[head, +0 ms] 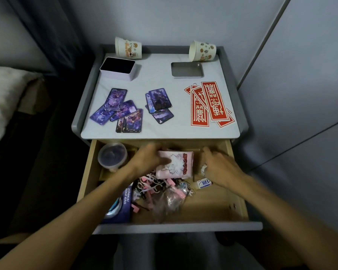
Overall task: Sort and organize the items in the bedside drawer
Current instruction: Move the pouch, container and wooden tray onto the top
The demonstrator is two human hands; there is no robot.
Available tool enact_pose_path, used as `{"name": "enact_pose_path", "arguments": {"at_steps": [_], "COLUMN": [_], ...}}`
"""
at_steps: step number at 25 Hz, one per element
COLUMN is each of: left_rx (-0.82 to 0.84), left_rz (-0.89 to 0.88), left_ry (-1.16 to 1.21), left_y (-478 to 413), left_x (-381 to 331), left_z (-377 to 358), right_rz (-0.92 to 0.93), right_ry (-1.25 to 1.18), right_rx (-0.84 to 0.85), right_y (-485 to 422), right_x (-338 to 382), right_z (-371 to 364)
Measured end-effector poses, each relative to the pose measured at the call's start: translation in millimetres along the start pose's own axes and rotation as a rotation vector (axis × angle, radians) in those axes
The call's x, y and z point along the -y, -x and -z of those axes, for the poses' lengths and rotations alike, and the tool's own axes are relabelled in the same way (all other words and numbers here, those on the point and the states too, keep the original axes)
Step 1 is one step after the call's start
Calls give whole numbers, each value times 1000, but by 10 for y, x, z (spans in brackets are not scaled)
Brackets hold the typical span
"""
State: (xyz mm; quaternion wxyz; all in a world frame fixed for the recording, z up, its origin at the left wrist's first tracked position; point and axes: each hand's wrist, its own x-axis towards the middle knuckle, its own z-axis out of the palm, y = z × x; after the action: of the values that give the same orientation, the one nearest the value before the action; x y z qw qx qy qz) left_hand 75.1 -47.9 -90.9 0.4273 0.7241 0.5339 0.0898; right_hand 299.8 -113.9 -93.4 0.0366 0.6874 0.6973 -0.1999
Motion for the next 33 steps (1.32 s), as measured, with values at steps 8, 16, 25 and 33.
{"name": "enact_pose_path", "arguments": {"at_steps": [8,16,25,33], "left_rx": [-43,-49,-33,-260], "left_rz": [130,205,159,98], "left_ry": [204,327,375,676], "left_y": [129,196,381,497], "left_x": [222,293,183,-189], "left_z": [125,183,368,947], "right_rz": [-146,-225,-152,5], "right_ry": [196,-15,-42,-339], "right_rx": [233,178,-4,-229], "right_y": [-171,-126,-1,-268], "right_x": [43,57,214,571], "right_z": [-246,-316,-105,857]}}
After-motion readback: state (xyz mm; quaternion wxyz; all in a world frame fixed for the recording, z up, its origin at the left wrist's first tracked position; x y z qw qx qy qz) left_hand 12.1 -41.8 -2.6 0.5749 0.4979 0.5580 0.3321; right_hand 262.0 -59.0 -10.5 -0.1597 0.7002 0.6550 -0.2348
